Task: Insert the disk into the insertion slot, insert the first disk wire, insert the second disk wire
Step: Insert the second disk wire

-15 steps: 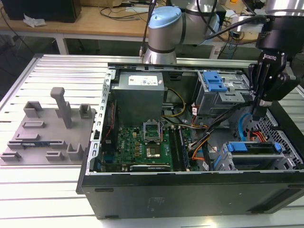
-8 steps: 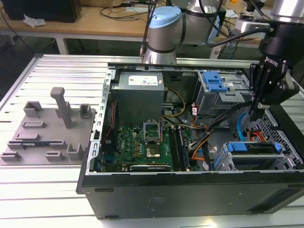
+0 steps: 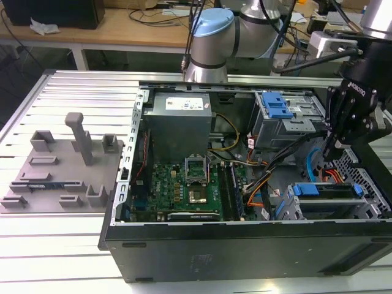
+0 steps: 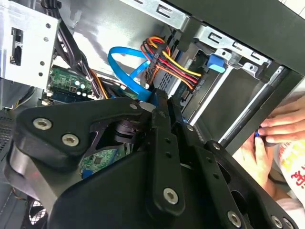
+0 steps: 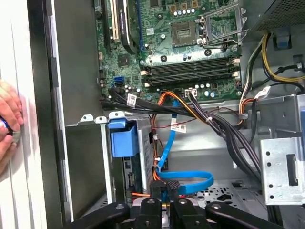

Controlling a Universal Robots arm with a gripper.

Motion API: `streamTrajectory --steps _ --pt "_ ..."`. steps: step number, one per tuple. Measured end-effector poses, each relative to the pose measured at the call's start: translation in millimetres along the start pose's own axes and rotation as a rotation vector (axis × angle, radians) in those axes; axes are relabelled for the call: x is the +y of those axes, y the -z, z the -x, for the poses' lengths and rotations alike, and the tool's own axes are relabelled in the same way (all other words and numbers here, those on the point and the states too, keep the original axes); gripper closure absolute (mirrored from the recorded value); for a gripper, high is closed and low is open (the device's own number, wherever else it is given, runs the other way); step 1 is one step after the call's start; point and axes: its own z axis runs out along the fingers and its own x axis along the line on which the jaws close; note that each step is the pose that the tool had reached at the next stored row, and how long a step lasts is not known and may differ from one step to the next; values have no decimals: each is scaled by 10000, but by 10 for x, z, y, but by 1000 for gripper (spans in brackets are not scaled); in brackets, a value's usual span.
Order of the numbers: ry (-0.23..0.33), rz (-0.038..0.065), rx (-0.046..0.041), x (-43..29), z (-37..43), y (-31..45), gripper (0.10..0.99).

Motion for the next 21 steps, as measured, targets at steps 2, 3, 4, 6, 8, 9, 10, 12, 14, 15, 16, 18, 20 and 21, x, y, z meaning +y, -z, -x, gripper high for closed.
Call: streamTrajectory --steps 2,3,4,6,8,9,10,12,14,15,16,18,20,21 --pt "0 -6 -208 -5 -47 -8 922" --pt "1 -7 -309 -7 -67 -12 922" --pt "1 -8 -418 -10 -95 -16 922" --pt "1 -9 -543 -15 -153 -27 922" --pt "2 -10 -633 -18 -215 -40 922" --pt "2 -11 -669 -19 -240 -46 922" --pt "2 -12 -711 -20 -267 -52 922" --pt "1 -22 -814 -15 -327 -70 922" --pt "7 -40 -865 2 -347 -90 922" --pt "18 -44 -878 6 -353 -100 922" --pt "28 -46 -896 8 -364 -108 922" --pt "53 -45 -966 9 -412 -130 922" --pt "68 -43 -1004 6 -449 -146 922" --pt "75 -43 -1018 5 -467 -156 922"
